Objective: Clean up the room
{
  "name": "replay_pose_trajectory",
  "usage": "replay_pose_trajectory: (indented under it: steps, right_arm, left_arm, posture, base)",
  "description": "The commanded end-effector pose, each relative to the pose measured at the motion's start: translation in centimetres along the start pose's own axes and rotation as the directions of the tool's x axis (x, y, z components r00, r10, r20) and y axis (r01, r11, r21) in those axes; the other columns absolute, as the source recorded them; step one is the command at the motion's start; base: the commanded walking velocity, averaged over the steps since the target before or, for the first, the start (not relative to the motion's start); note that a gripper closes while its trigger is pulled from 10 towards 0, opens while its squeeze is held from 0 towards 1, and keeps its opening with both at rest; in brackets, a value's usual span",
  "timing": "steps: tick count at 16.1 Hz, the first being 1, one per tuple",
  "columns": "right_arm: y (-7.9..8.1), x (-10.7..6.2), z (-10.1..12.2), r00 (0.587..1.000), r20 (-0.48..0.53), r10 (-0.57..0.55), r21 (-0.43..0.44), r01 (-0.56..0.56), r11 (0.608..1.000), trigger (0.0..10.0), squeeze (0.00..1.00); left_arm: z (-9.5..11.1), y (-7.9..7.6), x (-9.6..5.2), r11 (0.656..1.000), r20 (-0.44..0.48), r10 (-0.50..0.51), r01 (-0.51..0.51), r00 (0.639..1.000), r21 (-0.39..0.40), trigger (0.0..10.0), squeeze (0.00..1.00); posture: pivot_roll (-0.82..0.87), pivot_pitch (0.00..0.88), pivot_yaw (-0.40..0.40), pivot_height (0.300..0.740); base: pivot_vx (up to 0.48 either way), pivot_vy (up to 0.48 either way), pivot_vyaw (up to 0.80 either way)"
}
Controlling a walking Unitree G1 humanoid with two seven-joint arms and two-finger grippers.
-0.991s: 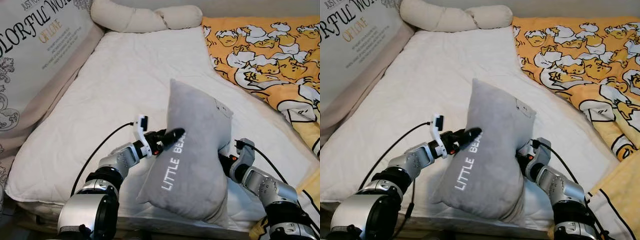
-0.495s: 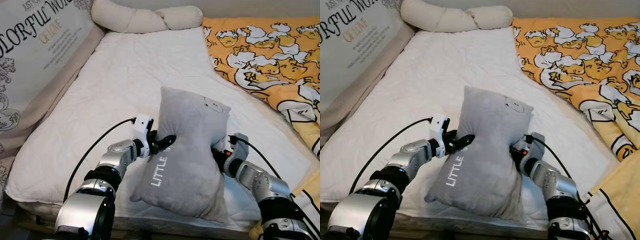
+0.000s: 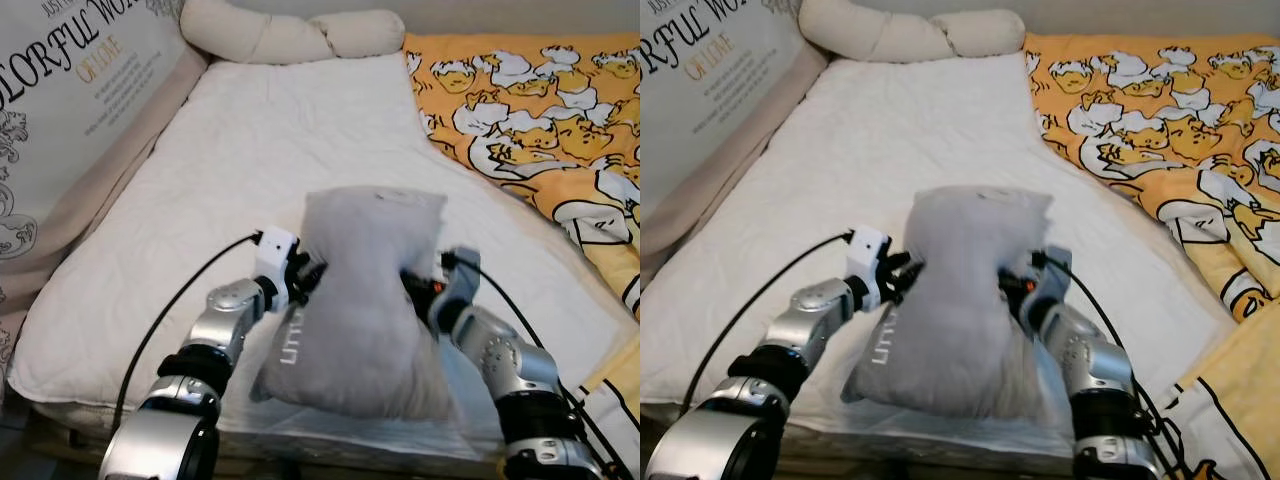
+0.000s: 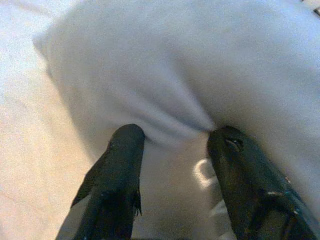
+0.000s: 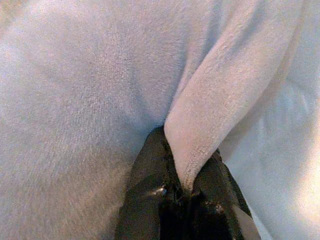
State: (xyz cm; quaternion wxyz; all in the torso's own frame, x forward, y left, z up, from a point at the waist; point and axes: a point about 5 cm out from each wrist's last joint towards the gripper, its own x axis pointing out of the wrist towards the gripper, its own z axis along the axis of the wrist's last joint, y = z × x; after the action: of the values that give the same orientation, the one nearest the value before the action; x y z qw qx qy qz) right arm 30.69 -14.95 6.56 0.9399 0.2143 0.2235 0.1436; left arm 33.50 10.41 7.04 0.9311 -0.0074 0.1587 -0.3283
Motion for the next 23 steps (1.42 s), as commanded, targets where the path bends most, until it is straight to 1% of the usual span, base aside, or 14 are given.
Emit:
replay_pose_trajectory:
  steps: [1, 2, 3, 6, 9, 11, 12, 13, 14, 15, 17, 19, 22, 23]
  right_arm:
    - [2.4, 0.4, 1.7, 0.994, 0.086, 0.069, -0.109, -0.059, 0.992, 0.0, 0.00]
    - [2.9, 0.3, 2.3, 0.991, 0.114, 0.068, -0.207, -0.043, 0.977, 0.0, 0.00]
    - [3.6, 0.1, 3.0, 0.986, 0.154, 0.069, -0.265, -0.026, 0.964, 0.0, 0.00]
    - [5.5, -0.5, 3.7, 0.965, 0.243, 0.099, -0.297, -0.023, 0.955, 0.0, 0.00]
    - [4.5, -0.8, 2.5, 0.975, 0.220, 0.035, -0.283, 0.029, 0.959, 0.0, 0.00]
    - [3.3, -0.8, 1.7, 0.985, 0.171, -0.017, -0.292, 0.067, 0.954, 0.0, 0.00]
    - [2.4, -0.8, 0.9, 0.992, 0.110, -0.056, -0.303, 0.087, 0.949, 0.0, 0.00]
    - [0.6, -0.7, -0.5, 0.993, 0.014, -0.115, -0.314, 0.113, 0.943, 0.0, 0.00]
    - [-1.0, -0.7, -1.7, 0.985, -0.063, -0.158, -0.323, 0.129, 0.938, 0.0, 0.00]
    - [-2.5, -0.9, -2.7, 0.973, -0.119, -0.195, -0.348, 0.143, 0.926, 0.0, 0.00]
    - [-4.8, -1.6, -4.2, 0.944, -0.204, -0.260, -0.386, 0.167, 0.907, 0.0, 0.00]
    - [-5.8, -1.8, -4.6, 0.929, -0.224, -0.293, -0.383, 0.193, 0.904, 0.0, 0.00]
    - [-6.1, -1.7, -4.6, 0.928, -0.224, -0.298, -0.364, 0.204, 0.909, 0.0, 0.00]
    - [-6.0, -1.6, -4.8, 0.931, -0.225, -0.288, -0.362, 0.194, 0.912, 0.0, 0.00]
  left_arm:
    - [1.1, -0.7, 0.0, 0.996, 0.022, -0.037, 0.035, 0.999, 0.079, 0.0, 0.00]
    - [1.9, -0.8, -0.3, 0.993, 0.052, -0.045, 0.039, 0.998, 0.109, 0.0, 0.00]
    - [3.0, -0.9, -0.7, 0.993, 0.099, -0.044, 0.033, 0.994, 0.111, 0.0, 0.00]
    - [5.0, -1.9, -1.7, 0.995, 0.187, -0.042, 0.023, 0.981, 0.101, 0.0, 0.00]
    - [4.6, -2.2, -2.1, 0.997, 0.180, -0.022, 0.008, 0.983, 0.081, 0.0, 0.00]
    - [4.0, -1.8, -2.4, 0.998, 0.151, 0.012, -0.022, 0.988, 0.063, 0.0, 0.00]
    - [3.9, -1.2, -2.6, 0.997, 0.142, 0.052, -0.060, 0.988, 0.050, 2.0, 0.00]
    - [4.0, -0.3, -2.7, 0.996, 0.148, 0.082, -0.086, 0.985, 0.020, 10.0, 0.00]
    - [4.0, 0.5, -2.7, 0.995, 0.153, 0.096, -0.090, 0.984, -0.043, 10.0, 0.21]
    - [3.6, 1.5, -2.4, 0.987, 0.147, 0.118, -0.099, 0.982, -0.129, 10.0, 1.00]
    - [2.9, 2.8, -2.0, 0.964, 0.129, 0.146, -0.112, 0.981, -0.241, 10.0, 1.00]
    - [2.3, 2.8, -1.6, 0.951, 0.122, 0.110, -0.068, 0.986, -0.303, 10.0, 1.00]
    - [1.4, 2.2, -0.7, 0.927, 0.110, 0.047, -0.002, 0.993, -0.375, 10.0, 1.00]
    - [1.6, 1.9, -0.3, 0.897, 0.153, 0.011, 0.057, 0.988, -0.438, 10.0, 1.00]
  posture:
    - [-0.07, 0.000, 0.062, 0.740]
    - [-0.06, 0.000, 0.055, 0.740]
    - [-0.06, 0.000, 0.055, 0.740]
    - [-0.04, 0.000, 0.045, 0.740]
    - [-0.04, 0.000, 0.043, 0.740]
    - [-0.06, 0.000, 0.056, 0.740]
    - [-0.06, 0.000, 0.061, 0.740]
    - [-0.07, 0.000, 0.065, 0.740]
    - [-0.07, 0.000, 0.065, 0.740]
    - [-0.07, 0.000, 0.062, 0.740]
    - [-0.08, 0.000, 0.065, 0.740]
    - [-0.08, 0.000, 0.068, 0.740]
    - [-0.11, 0.000, 0.090, 0.740]
    - [-0.12, 0.000, 0.097, 0.740]
  base:
    - [0.000, 0.000, 0.00]
    - [0.000, 0.000, 0.00]
    - [0.000, 0.000, 0.00]
    - [0.000, 0.000, 0.00]
    - [0.000, 0.000, 0.00]
    - [0.000, 0.000, 0.00]
    - [0.000, 0.000, 0.00]
    - [0.000, 0.000, 0.00]
    - [0.000, 0.000, 0.00]
    - [0.000, 0.000, 0.00]
    - [0.000, 0.000, 0.00]
    - [0.000, 0.000, 0.00]
    - [0.000, 0.000, 0.00]
    - [0.000, 0.000, 0.00]
